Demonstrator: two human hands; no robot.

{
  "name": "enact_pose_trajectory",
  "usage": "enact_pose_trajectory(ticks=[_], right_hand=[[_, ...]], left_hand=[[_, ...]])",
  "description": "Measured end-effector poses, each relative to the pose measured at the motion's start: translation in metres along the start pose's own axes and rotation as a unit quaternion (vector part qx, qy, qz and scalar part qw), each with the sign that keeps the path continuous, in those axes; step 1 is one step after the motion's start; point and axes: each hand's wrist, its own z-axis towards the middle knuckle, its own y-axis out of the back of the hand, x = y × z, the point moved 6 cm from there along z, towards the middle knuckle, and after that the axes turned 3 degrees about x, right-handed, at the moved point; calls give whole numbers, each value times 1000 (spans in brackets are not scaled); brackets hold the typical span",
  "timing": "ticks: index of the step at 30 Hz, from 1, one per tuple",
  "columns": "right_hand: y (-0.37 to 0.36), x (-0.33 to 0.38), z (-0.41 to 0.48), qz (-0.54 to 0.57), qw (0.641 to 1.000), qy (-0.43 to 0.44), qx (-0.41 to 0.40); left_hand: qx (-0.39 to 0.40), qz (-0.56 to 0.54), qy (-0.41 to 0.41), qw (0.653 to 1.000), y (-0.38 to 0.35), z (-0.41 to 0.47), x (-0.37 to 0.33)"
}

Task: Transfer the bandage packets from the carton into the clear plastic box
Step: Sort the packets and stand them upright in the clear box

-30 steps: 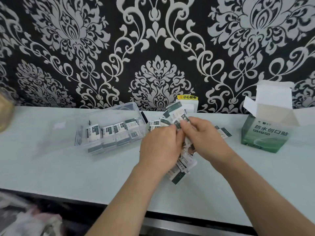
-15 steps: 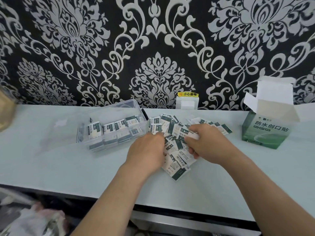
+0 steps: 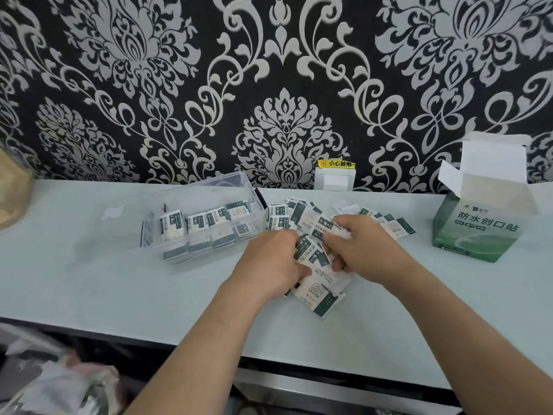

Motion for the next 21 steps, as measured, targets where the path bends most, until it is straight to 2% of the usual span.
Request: enact_pose_trajectory(ticks=[4, 7, 9, 11, 12, 14, 15, 16, 18, 19, 21], right_hand=[[4, 2, -2, 122, 993, 1, -1], [11, 2, -2, 194, 980, -2, -36], [11, 3, -3, 247, 968, -18, -45], [0, 9, -8, 312, 950, -31, 4], [-6, 14, -10, 334, 941, -29, 40], [-13, 23, -15, 350, 932, -2, 93], [-14, 26, -16, 348, 931, 13, 106], [-12, 26, -16, 342, 933, 21, 109], [-4, 20, -14, 312, 946, 27, 81], [2, 17, -12, 282, 958, 28, 52], [17, 7, -9, 207, 978, 19, -22]], left_hand=[[-12, 25, -18, 999, 7, -4, -4], [-65, -6, -34, 997, 23, -14, -4], [-99, -170, -16, 980, 32, -18, -1], [-99, -390, 10, 915, 30, -19, -2], [-103, -451, 17, 887, 29, -18, -5], [-131, -488, 22, 863, 25, -14, -10], [-149, -477, 19, 866, 24, -11, -12], [-171, -431, 13, 886, 24, -9, -13], [-191, -237, -9, 953, 25, -6, -19], [-184, -139, -19, 973, 23, -6, -21], [-134, -37, -34, 990, 14, -8, -25]])
